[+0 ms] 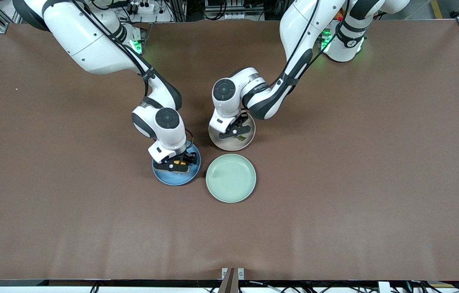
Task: Pick lemon and lettuce from blue and beige plates
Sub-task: 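Close the right gripper on the lemon while the left gripper grasps lettuce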
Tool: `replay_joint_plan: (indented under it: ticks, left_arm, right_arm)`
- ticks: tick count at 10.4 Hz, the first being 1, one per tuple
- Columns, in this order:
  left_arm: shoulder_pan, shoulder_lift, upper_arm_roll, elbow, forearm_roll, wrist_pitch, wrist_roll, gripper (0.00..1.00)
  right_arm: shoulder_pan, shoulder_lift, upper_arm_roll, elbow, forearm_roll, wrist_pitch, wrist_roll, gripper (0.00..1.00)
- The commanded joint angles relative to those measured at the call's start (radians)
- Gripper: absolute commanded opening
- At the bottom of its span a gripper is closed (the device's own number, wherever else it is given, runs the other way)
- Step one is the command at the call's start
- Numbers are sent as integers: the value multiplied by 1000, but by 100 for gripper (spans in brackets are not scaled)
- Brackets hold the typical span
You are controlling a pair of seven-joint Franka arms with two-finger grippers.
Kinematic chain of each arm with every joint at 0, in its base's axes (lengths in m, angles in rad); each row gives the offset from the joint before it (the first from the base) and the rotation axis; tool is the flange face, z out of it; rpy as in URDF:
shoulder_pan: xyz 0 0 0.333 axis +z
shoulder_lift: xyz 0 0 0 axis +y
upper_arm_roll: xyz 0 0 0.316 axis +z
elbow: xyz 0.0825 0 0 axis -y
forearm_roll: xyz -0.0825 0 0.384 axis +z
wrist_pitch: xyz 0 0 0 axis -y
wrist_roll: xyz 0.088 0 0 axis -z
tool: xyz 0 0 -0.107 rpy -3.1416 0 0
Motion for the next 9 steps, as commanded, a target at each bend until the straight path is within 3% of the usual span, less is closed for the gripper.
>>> replay_joint_plan:
  ticks: [1, 2, 5, 8, 9]
  left_arm:
    - [-6, 2, 6, 36, 27, 1, -73, 0]
    - [-8, -6, 6, 43, 27, -2, -94, 0]
    - [6, -62, 7, 41, 26, -27, -98, 0]
    - [49, -127, 9, 41, 30, -70, -94, 0]
    - [79, -142, 9, 41, 33, -80, -89, 0]
  right_arm:
    - [-12, 13, 6, -4, -40, -6, 31, 36]
    - [-14, 12, 7, -1, -40, -10, 23, 29]
    - [-29, -25, 27, 16, -8, -87, 17, 24]
    - [-38, -126, 26, 21, 220, -201, -172, 24]
    - [-48, -160, 24, 22, 260, -254, -241, 24]
